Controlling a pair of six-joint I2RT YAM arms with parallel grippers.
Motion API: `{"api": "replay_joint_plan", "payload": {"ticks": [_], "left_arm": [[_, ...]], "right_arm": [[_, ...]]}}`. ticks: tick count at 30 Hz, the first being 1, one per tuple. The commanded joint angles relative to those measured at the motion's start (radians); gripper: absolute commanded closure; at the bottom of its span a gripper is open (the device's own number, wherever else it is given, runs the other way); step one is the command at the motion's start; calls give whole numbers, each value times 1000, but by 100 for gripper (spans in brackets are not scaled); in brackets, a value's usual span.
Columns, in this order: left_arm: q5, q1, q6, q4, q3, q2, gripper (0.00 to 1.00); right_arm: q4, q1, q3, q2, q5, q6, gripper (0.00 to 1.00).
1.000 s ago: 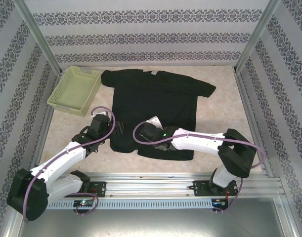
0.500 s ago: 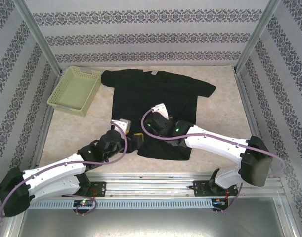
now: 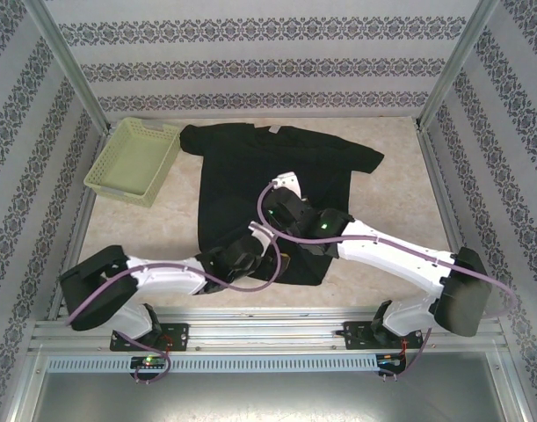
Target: Fold the inside-out t-shirt
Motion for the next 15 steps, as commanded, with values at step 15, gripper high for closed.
{"api": "replay_joint_plan", "payload": {"ticks": [15], "left_arm": [[-35,63,7,151,81,183,45]], "right_arm": [[74,-3,-37,-146,-37,-33,100]]}}
